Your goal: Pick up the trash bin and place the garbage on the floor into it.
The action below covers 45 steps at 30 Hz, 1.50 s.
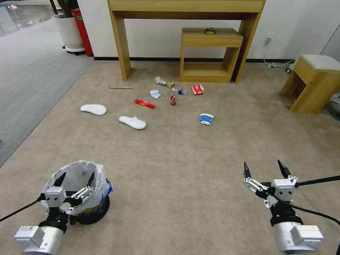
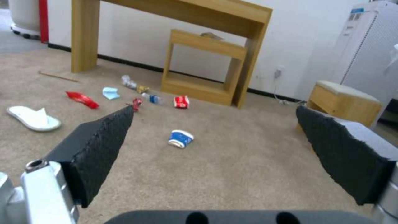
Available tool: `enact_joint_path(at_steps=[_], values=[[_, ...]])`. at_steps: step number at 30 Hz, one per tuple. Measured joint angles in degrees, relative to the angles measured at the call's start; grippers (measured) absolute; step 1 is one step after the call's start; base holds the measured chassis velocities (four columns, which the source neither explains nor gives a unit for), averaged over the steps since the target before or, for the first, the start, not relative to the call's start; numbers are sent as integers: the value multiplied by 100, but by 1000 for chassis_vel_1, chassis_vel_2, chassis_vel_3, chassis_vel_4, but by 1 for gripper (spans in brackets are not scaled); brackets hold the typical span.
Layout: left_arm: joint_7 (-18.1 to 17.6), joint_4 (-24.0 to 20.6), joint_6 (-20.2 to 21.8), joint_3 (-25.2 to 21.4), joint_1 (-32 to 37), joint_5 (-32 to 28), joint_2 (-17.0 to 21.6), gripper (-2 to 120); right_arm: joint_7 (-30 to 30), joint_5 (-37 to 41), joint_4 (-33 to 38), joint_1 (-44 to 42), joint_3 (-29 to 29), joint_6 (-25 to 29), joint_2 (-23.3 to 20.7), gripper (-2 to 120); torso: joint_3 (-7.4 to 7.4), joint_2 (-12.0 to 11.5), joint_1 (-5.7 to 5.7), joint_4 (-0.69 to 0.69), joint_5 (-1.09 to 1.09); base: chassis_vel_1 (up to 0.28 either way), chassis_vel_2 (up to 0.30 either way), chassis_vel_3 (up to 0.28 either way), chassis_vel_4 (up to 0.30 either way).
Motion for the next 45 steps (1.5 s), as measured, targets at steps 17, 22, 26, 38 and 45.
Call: enact_joint_path(at_steps=[17,22,26,38,45], values=[[-66,208,-324,34,-76,-138,-67,100,-53,-56,137,314,-178,-643,133,100,0,0,0,0,-1,0,0,0,0],[-69,287,-329,4,-74,-175,-1,100,-49,-52,160,325,-180,-771,138,100,0,1,0,0,-1,0,0,0,0],[-83,392,-358,-39,-127,-288,83,100,-50,-48,168,323,-193,-846,140,100,-1,1,0,0,-1,0,0,0,0],[-122,434,-211,-62,-223,-416,159,100,-37,-30,193,302,-270,-902,184,100,0,1,0,0,-1,0,0,0,0],[-254,549,629,-208,-554,-663,677,100,-26,38,179,304,-272,-911,127,100,-1,1,0,-1,0,0,0,0,0]])
